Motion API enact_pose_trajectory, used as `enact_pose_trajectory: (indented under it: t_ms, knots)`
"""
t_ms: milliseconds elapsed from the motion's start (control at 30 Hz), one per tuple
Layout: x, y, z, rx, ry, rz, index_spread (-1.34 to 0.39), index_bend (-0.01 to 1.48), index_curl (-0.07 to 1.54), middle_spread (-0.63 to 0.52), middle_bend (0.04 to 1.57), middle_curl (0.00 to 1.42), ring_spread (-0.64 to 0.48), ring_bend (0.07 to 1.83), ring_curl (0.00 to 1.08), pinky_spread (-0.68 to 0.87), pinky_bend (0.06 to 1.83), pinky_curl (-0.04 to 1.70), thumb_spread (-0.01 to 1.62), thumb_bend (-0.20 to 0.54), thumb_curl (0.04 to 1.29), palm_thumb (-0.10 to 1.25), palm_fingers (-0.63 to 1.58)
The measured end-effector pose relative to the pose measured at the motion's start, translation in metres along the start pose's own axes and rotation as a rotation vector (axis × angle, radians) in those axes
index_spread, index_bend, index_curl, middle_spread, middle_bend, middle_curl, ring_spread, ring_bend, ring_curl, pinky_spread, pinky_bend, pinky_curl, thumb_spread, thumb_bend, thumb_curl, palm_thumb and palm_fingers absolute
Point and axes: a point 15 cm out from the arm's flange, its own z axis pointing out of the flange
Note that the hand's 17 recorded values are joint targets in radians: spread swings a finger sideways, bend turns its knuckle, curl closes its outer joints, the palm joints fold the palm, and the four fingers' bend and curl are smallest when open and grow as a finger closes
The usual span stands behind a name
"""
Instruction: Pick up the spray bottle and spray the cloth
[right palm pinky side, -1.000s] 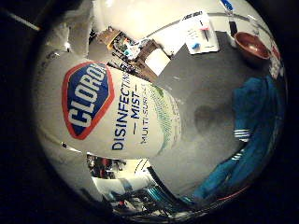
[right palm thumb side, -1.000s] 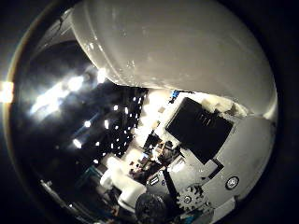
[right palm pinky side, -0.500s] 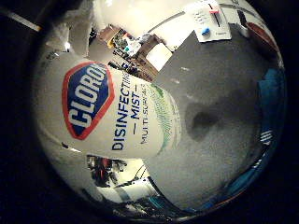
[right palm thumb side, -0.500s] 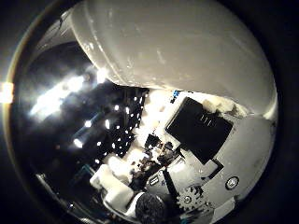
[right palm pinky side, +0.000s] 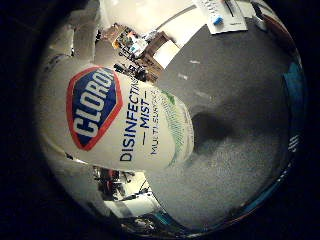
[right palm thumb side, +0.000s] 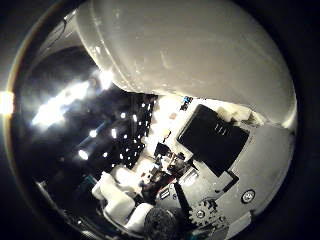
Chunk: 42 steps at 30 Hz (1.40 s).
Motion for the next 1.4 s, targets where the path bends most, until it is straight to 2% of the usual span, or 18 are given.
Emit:
enact_pose_trajectory:
  t_ms: [267,533,767,867,900,967,1067,1167,1267,1400]
  knots:
    - [0.018,0.008,-0.007,-0.021,-0.004,0.045,-0.30,0.87,0.99,-0.13,1.26,0.71,-0.20,1.36,0.62,-0.27,1.08,1.06,0.80,-0.025,0.81,0.84,1.08]
    - [0.019,0.013,-0.014,-0.041,-0.006,0.052,-0.33,0.68,0.98,-0.11,1.14,0.68,-0.19,1.26,0.59,-0.33,1.05,0.91,0.70,-0.028,0.81,0.84,1.07]
    - [0.022,0.027,-0.015,-0.115,0.029,0.072,-0.36,0.38,0.98,-0.14,0.95,0.67,-0.18,1.25,0.57,-0.43,1.01,0.81,0.67,-0.028,0.79,0.84,0.82]
    - [0.015,0.034,-0.017,-0.146,0.008,0.085,-0.36,0.22,0.95,-0.14,0.88,0.67,-0.19,1.25,0.57,-0.44,1.02,0.80,0.70,-0.023,0.77,0.86,0.66]
    - [0.015,0.034,-0.018,-0.147,0.009,0.085,-0.36,0.16,0.91,-0.14,0.81,0.65,-0.18,1.25,0.57,-0.43,1.01,0.80,0.74,-0.019,0.76,0.87,0.51]
    - [0.016,0.035,-0.019,-0.155,0.019,0.082,-0.36,0.18,0.86,-0.14,0.76,0.64,-0.16,1.23,0.55,-0.39,0.94,0.79,0.81,-0.020,0.75,0.87,0.39]
    - [0.016,0.034,-0.025,-0.156,0.029,0.087,-0.36,0.23,0.78,-0.12,0.72,0.61,-0.14,1.08,0.50,-0.19,0.76,0.74,0.97,-0.018,0.71,0.84,0.24]
    - [0.012,0.032,-0.033,-0.154,0.022,0.093,-0.35,0.29,0.73,-0.08,0.60,0.55,-0.09,0.94,0.45,0.00,0.68,0.70,1.04,-0.017,0.69,0.82,0.14]
    - [0.007,0.034,-0.040,-0.170,0.020,0.092,-0.31,0.24,0.63,-0.03,0.49,0.48,-0.01,0.78,0.37,0.23,0.62,0.63,1.07,-0.015,0.67,0.82,0.08]
    - [0.003,0.045,-0.052,-0.235,0.046,0.110,-0.29,0.18,0.53,0.02,0.39,0.42,0.05,0.66,0.33,0.34,0.58,0.56,1.08,-0.019,0.64,0.82,0.08]
